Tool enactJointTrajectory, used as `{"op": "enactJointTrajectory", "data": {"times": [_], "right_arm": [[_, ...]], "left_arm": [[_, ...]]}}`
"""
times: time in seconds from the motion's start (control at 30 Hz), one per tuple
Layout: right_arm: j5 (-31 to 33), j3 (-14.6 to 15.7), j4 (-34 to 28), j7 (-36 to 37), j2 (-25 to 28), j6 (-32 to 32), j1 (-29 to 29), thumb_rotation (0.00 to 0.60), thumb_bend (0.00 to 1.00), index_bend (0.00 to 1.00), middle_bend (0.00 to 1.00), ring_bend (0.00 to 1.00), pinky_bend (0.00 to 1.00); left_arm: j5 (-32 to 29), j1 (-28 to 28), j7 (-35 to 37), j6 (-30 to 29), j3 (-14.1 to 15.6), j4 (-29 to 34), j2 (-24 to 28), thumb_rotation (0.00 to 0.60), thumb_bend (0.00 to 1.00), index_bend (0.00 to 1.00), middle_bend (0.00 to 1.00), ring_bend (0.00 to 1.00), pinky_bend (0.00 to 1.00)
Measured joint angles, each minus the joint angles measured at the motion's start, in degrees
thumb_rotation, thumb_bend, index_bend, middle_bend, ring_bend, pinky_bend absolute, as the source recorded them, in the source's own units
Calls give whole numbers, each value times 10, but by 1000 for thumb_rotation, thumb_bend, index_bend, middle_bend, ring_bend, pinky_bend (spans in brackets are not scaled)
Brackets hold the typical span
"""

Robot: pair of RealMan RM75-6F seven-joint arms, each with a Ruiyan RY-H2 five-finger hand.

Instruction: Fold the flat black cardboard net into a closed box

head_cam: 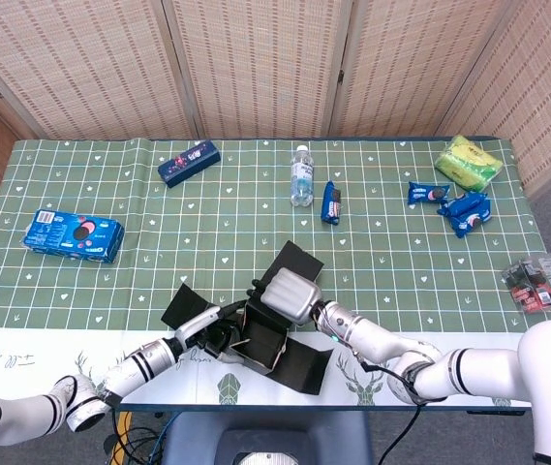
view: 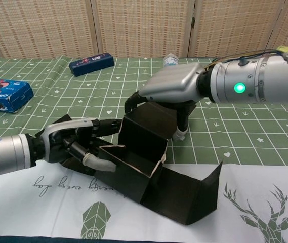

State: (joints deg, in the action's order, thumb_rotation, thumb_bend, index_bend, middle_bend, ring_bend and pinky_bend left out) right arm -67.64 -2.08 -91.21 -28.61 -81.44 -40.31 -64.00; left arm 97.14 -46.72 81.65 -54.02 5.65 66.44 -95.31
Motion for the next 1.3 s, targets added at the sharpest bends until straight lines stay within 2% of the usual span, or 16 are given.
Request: {"op": "enactJointTrajectory", "data": {"times": [0.23,0.37,0.43,0.5,0.63,0.7,0.83,1.3], "right_arm": [[-6,-4,-1,-2,-4,2,-2,600,478,378,431,761,970],[-2,-6,2,-4,-8,5,-3,600,478,378,429,761,970],[1,-6,2,-6,-8,7,-4,600,478,372,396,761,970],[7,-7,3,-9,-7,8,-5,600,478,292,321,761,970],[24,-9,-1,-9,-1,14,-6,600,470,45,154,735,971],[28,-10,-5,-6,4,16,-6,600,448,3,87,715,971],[32,-13,-15,13,11,18,-3,600,414,0,2,683,971],[-11,-25,-44,102,39,-20,39,600,396,0,0,677,971]], "left_arm": [[3,-4,21,-13,13,-13,-5,600,162,147,126,523,754],[3,-5,27,-17,19,-16,-7,600,161,183,167,523,754],[2,-4,28,-20,20,-17,-9,600,161,197,188,524,754],[1,-4,30,-22,22,-20,-10,600,162,206,202,526,754],[-1,-3,33,-24,25,-22,-11,600,162,214,212,533,754],[-3,-2,35,-25,25,-23,-11,600,162,217,213,533,754],[-6,-1,39,-28,27,-23,-9,600,162,217,215,533,755],[-14,3,46,-31,31,-16,0,600,161,215,215,532,755]]}}
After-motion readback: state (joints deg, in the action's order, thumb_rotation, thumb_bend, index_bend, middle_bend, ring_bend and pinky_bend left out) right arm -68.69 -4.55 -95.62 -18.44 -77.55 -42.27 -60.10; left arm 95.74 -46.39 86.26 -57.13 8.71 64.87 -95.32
